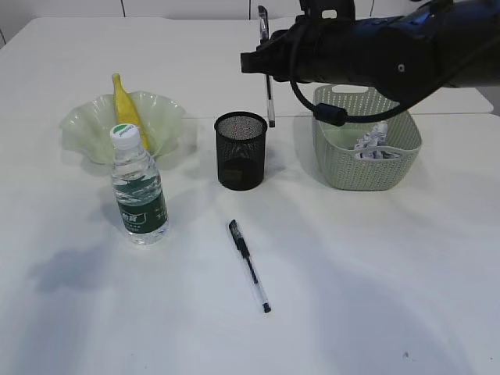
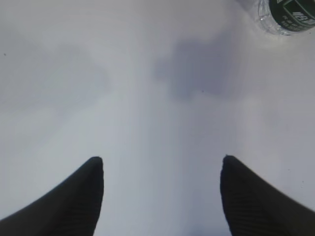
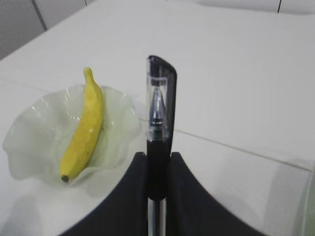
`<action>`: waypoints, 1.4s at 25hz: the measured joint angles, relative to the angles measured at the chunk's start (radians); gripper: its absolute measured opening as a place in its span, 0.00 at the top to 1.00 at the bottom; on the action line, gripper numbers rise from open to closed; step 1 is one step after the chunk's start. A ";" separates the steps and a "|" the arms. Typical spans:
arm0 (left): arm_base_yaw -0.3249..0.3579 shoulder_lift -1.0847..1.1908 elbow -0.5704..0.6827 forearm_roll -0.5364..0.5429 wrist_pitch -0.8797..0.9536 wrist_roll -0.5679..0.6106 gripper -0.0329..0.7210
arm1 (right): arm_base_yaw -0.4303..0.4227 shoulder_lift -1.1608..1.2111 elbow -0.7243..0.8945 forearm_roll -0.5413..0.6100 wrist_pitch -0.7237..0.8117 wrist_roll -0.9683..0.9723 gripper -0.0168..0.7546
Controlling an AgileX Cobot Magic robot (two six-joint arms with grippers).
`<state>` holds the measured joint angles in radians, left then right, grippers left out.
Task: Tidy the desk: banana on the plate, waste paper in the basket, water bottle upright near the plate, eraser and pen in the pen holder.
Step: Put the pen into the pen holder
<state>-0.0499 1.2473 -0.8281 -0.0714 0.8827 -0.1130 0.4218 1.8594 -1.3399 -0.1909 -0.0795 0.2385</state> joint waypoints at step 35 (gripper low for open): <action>0.000 0.000 0.000 -0.004 0.034 0.000 0.27 | 0.000 0.290 -0.073 -0.004 -0.462 0.000 0.91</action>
<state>-0.0499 1.2473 -0.8281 -0.0757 0.9165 -0.1130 0.4218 2.1495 -1.4129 -0.1954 -0.5411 0.2385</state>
